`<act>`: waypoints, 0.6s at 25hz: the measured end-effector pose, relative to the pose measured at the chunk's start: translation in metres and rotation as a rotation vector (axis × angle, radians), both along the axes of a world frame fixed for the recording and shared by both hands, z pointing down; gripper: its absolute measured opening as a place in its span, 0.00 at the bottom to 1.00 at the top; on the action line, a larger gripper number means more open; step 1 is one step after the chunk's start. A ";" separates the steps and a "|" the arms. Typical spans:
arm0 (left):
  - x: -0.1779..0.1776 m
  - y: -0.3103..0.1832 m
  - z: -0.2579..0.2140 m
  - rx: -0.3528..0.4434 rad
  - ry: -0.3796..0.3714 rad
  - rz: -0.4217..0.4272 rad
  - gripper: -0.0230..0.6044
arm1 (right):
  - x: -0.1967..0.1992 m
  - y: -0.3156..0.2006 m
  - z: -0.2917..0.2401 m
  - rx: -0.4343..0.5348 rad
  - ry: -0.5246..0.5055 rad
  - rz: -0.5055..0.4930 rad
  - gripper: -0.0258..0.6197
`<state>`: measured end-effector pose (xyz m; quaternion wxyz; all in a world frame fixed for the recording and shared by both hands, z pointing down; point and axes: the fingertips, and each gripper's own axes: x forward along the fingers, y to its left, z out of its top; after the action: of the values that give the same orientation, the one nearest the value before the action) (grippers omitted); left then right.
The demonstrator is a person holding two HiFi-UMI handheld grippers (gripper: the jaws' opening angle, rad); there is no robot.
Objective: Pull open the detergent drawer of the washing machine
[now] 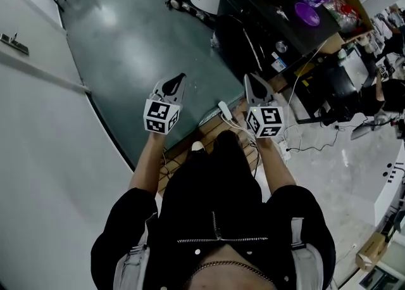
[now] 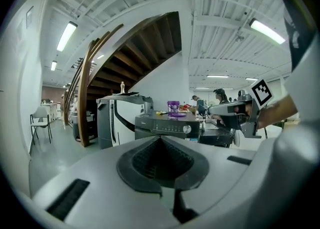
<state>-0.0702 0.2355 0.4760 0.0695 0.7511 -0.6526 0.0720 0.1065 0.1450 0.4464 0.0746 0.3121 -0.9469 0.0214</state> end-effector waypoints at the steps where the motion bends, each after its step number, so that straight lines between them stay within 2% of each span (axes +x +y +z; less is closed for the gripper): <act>1: -0.002 -0.004 -0.001 0.001 0.002 0.005 0.06 | 0.000 -0.004 0.000 -0.003 -0.003 0.010 0.05; 15: -0.037 -0.067 0.002 -0.003 0.006 0.043 0.06 | -0.027 -0.058 0.016 -0.052 -0.023 0.063 0.05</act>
<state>-0.1068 0.1685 0.4783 0.0708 0.7651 -0.6359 0.0723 0.0797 0.0874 0.4629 0.0710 0.3393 -0.9365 0.0520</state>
